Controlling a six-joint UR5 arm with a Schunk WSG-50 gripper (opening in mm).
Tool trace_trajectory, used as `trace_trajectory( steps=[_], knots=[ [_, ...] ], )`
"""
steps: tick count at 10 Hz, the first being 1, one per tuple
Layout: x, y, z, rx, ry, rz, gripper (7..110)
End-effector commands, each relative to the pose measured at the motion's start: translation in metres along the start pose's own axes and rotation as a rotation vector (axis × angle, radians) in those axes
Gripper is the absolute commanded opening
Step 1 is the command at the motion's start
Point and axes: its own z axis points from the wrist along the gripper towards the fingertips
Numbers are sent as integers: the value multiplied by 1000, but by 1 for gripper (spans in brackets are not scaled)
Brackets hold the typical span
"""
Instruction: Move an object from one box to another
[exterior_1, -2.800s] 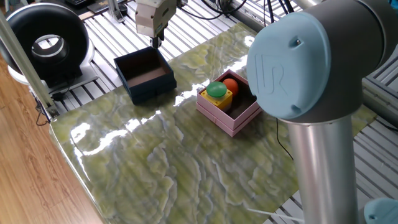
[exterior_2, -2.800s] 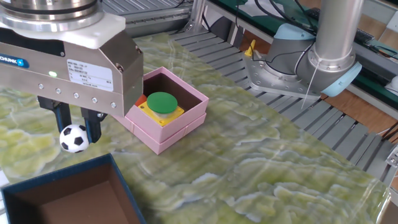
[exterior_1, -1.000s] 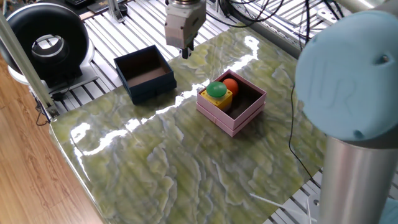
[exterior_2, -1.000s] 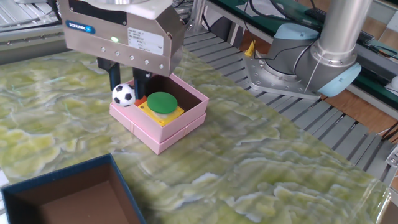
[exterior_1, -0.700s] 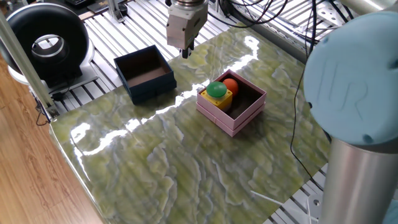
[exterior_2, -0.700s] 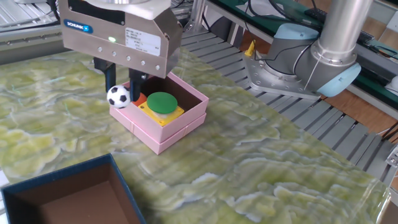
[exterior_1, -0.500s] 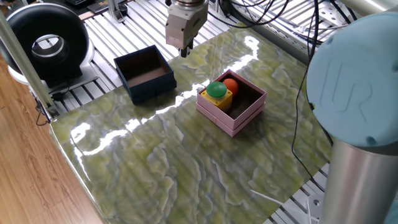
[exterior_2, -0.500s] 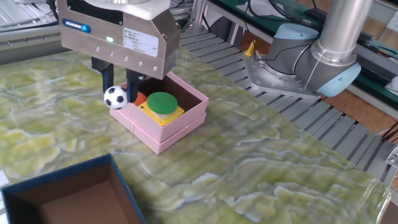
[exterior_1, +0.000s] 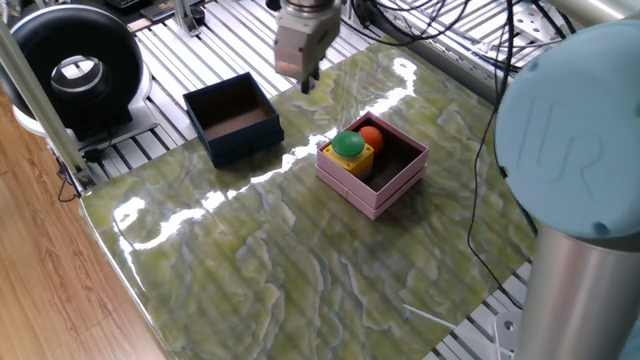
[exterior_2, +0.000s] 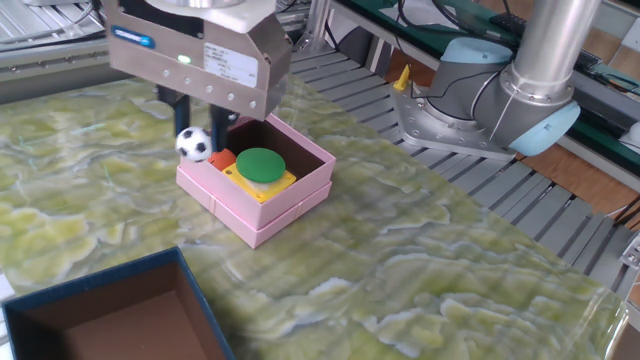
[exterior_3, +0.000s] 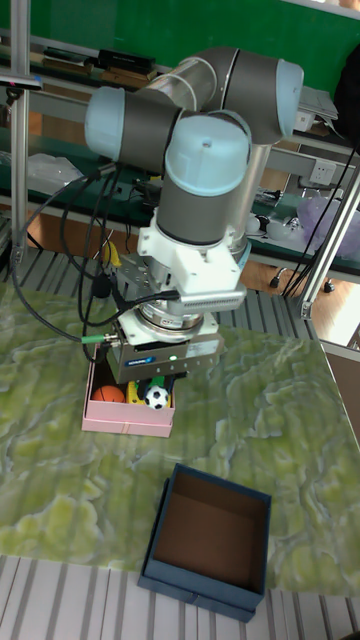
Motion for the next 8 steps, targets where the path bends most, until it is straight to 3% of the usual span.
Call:
trace_trajectory(
  steps=[1, 2, 4, 5, 7, 8],
  knots=[
    [64, 0, 20, -64, 121, -8, 7],
    [83, 0, 24, -89, 174, 2, 7],
    [115, -9, 23, -62, 296, 31, 7],
    [123, -5, 25, -75, 330, 49, 7],
    [119, 2, 45, -87, 315, 62, 7],
    [117, 2, 56, -70, 312, 68, 7]
  ],
)
